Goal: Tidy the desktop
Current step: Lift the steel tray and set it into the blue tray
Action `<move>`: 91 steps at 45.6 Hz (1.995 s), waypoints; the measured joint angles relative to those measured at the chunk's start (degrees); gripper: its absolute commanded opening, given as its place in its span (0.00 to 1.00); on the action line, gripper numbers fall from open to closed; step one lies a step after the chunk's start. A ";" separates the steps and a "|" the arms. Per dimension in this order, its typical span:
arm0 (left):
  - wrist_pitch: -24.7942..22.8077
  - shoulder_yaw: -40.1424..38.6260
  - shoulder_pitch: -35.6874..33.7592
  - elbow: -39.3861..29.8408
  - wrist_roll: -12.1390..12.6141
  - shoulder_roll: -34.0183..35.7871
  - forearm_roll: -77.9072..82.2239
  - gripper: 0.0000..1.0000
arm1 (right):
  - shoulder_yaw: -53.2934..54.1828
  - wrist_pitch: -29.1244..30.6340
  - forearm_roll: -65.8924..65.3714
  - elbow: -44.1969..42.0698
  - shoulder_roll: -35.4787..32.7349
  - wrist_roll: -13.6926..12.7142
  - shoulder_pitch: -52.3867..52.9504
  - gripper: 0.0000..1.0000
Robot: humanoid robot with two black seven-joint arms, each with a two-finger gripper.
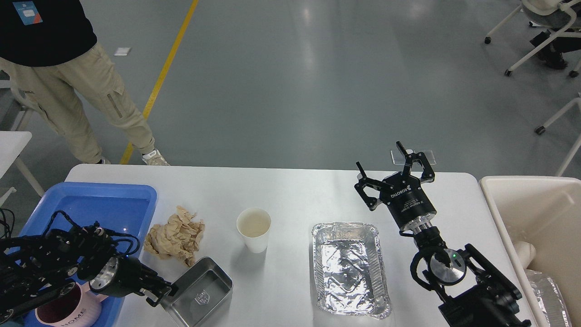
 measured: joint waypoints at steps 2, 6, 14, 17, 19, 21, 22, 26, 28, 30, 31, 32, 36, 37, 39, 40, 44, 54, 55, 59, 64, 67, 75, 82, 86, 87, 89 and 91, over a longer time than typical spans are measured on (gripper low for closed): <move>0.01 -0.02 -0.14 -0.13 -0.21 0.16 0.00 0.00 | 0.00 0.00 0.00 0.00 0.03 0.00 0.00 1.00; 0.04 -0.09 -0.52 -0.87 -0.62 0.90 0.01 0.00 | 0.00 0.00 0.00 0.00 0.04 0.00 0.00 1.00; 0.01 -0.89 -2.50 -4.68 -1.72 5.20 -0.34 0.00 | 0.00 0.00 0.02 -0.08 0.08 0.00 0.00 1.00; -0.09 -1.50 -3.28 -7.25 -2.03 7.82 -1.18 0.01 | 0.00 0.00 0.02 -0.09 0.17 0.00 0.02 1.00; -0.11 -2.51 -3.54 -9.97 -2.20 10.61 -2.06 0.01 | 0.00 -0.04 0.02 -0.10 0.22 0.00 0.06 1.00; -0.15 -3.30 -3.57 -11.70 -2.25 12.49 -2.57 0.01 | 0.00 -0.05 0.02 -0.10 0.23 0.00 0.09 1.00; -0.17 -3.84 -3.57 -12.64 -2.32 13.64 -2.90 0.01 | 0.00 -0.06 0.02 -0.10 0.23 0.00 0.09 1.00; -0.19 -7.04 -3.34 -17.41 -2.37 20.02 -5.42 0.02 | -0.01 -0.06 0.02 -0.13 0.18 0.00 0.09 1.00; -0.19 -8.20 -3.19 -19.21 -2.45 22.66 -6.69 0.02 | -0.02 -0.06 0.02 -0.13 0.15 0.00 0.07 1.00; -0.03 -9.54 -3.09 -20.90 -2.45 25.67 -8.27 0.02 | -0.03 -0.06 0.02 -0.13 0.10 0.00 0.04 1.00; 0.07 -10.09 -3.03 -21.56 -2.48 26.95 -9.07 0.02 | -0.03 -0.06 0.02 -0.13 0.08 0.00 0.00 1.00; 0.19 -10.77 -2.99 -22.24 -2.53 28.42 -10.12 0.02 | -0.03 -0.06 0.02 -0.13 0.07 0.00 -0.03 1.00; 1.21 -12.80 -2.94 -23.37 -3.00 33.09 -14.82 0.02 | -0.03 -0.03 0.02 -0.13 0.00 0.00 -0.11 1.00; 1.73 -13.18 -2.94 -23.49 -3.13 34.35 -16.29 0.02 | -0.02 -0.02 0.02 -0.12 -0.02 0.00 -0.16 1.00; 2.82 -13.56 -2.90 -23.51 -3.29 36.48 -18.62 0.02 | 0.01 0.00 0.02 -0.07 -0.04 0.00 -0.27 1.00; 3.37 -13.62 -2.88 -23.45 -3.30 37.39 -19.52 0.02 | 0.02 0.01 0.02 -0.06 -0.05 0.00 -0.29 1.00; 6.20 -13.43 -2.75 -22.79 -3.06 40.59 -22.48 0.02 | 0.07 0.06 0.02 -0.03 -0.15 0.00 -0.34 1.00; 14.23 -9.06 -0.57 -17.44 -0.34 43.38 -24.83 0.02 | 0.09 0.08 0.02 0.24 -0.32 0.00 -0.35 1.00; 14.88 -8.59 -0.40 -16.54 -0.17 43.33 -25.04 0.02 | 0.09 0.08 0.02 0.26 -0.39 0.00 -0.35 1.00; 17.03 -6.79 0.17 -12.19 0.18 42.40 -26.11 0.02 | 0.09 0.08 0.02 0.32 -0.60 0.00 -0.35 1.00; 18.94 -5.42 0.66 -6.13 0.44 39.56 -27.03 0.02 | 0.09 0.15 0.02 0.34 -0.82 0.00 -0.42 1.00; 19.76 -5.18 1.07 -2.37 0.82 37.69 -27.38 0.02 | 0.08 0.18 0.00 0.34 -1.01 0.00 -0.46 1.00; 20.70 -5.09 2.87 6.88 1.44 32.57 -27.50 0.03 | 0.07 0.18 0.00 0.41 -1.09 0.00 -0.67 1.00; 20.79 -4.99 4.93 11.73 0.88 28.44 -26.93 0.04 | 0.07 0.18 0.00 0.51 -1.09 0.00 -0.70 1.00; 20.86 -4.90 6.23 14.59 0.87 25.28 -26.53 0.04 | 0.07 0.18 0.00 0.56 -1.10 0.00 -0.71 1.00; 20.87 -4.87 6.41 15.45 0.88 24.35 -26.48 0.04 | 0.07 0.18 0.00 0.61 -1.10 0.00 -0.72 1.00; 20.87 -4.83 6.65 17.50 0.88 22.21 -26.39 0.04 | 0.06 0.18 0.00 0.72 -1.10 0.00 -0.82 1.00; 20.88 -4.81 6.77 19.60 0.88 20.15 -26.36 0.04 | 0.03 0.18 0.00 0.96 -1.10 0.00 -1.01 1.00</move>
